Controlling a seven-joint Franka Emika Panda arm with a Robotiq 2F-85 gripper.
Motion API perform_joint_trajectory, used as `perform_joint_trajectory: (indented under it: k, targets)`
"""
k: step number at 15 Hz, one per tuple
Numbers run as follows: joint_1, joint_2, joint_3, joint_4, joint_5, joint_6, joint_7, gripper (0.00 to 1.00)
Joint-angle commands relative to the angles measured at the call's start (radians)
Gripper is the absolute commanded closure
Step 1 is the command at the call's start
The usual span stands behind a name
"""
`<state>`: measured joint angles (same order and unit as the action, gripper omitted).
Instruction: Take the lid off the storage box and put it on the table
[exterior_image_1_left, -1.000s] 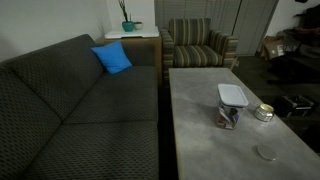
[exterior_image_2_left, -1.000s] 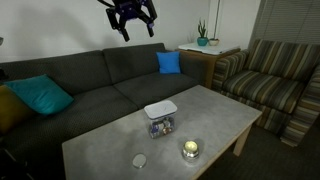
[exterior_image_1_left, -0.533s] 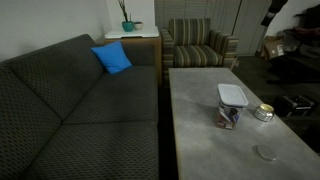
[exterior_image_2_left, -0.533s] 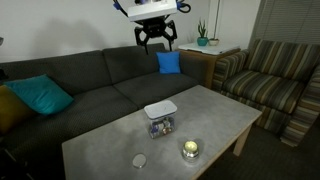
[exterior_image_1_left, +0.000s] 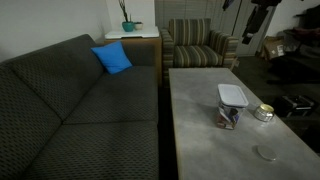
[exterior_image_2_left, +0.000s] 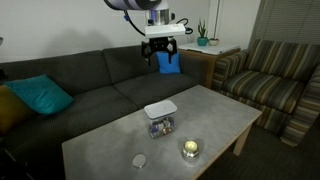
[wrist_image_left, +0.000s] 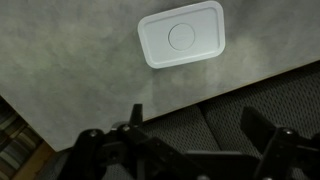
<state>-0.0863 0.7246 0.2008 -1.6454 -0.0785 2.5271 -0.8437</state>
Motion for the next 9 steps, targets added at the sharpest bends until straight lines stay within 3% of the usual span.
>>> perform_joint_trajectory:
  k: [1, 7, 8, 9]
  targets:
    - [0.003, 0.007, 0.003, 0.004, -0.004, -0.012, -0.033, 0.00]
    - [-0.082, 0.233, 0.108, 0.139, 0.088, -0.074, -0.320, 0.00]
    - [-0.094, 0.264, 0.116, 0.156, 0.104, -0.084, -0.354, 0.25]
    - [-0.102, 0.295, 0.119, 0.176, 0.118, -0.095, -0.378, 0.26]
